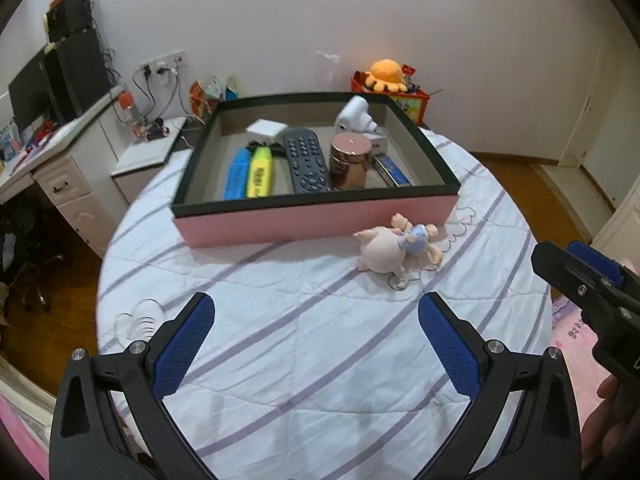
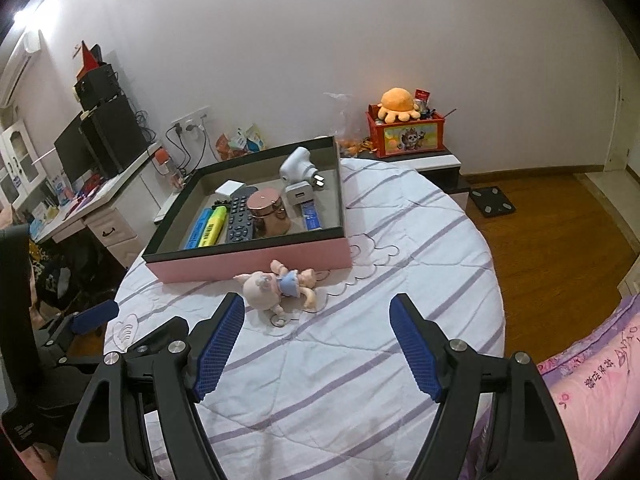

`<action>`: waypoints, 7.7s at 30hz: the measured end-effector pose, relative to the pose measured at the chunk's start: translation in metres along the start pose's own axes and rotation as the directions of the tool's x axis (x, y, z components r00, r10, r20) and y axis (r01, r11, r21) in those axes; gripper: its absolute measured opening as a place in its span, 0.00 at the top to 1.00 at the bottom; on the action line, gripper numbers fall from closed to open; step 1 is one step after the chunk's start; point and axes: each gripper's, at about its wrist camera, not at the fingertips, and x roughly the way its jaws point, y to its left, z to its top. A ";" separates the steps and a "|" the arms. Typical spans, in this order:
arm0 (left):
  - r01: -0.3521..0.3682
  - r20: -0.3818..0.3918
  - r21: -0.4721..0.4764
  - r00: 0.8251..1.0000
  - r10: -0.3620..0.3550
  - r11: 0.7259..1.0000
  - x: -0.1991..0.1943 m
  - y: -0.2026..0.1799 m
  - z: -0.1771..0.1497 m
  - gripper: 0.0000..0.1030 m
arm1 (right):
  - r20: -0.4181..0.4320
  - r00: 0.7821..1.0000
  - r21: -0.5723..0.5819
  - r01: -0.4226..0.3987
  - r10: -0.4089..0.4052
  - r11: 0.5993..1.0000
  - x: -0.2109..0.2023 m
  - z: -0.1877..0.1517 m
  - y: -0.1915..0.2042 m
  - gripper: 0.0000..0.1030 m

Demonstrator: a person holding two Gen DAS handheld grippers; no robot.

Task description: Organize rigid objects

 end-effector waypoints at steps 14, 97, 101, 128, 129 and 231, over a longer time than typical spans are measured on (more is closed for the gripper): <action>0.061 -0.088 0.040 0.994 -0.057 0.997 0.085 -0.033 0.014 0.00 | -0.060 0.997 0.072 0.049 -0.045 0.996 0.029 -0.001 -0.042 0.25; -0.078 0.055 -0.045 0.995 0.081 0.996 0.072 0.067 0.089 0.04 | -0.070 0.998 -0.013 -0.009 0.008 1.000 0.068 0.045 0.014 0.25; -0.085 0.076 -0.047 0.993 0.088 0.995 0.043 0.067 0.077 0.03 | -0.037 0.999 -0.031 -0.013 0.012 0.999 0.049 0.043 0.024 0.25; -0.081 0.186 -0.081 0.978 0.095 0.993 -0.133 0.042 -0.025 0.00 | 0.135 0.990 -0.111 0.054 -0.039 0.992 -0.092 -0.007 0.067 0.22; -0.082 0.190 -0.081 0.977 0.096 0.993 -0.135 0.042 -0.026 0.00 | 0.137 0.990 -0.110 0.055 -0.039 0.992 -0.093 -0.008 0.068 0.22; -0.099 0.176 -0.061 0.978 0.108 0.993 -0.131 0.038 -0.010 0.00 | 0.146 0.987 -0.099 0.076 -0.061 0.992 -0.087 0.000 0.069 0.00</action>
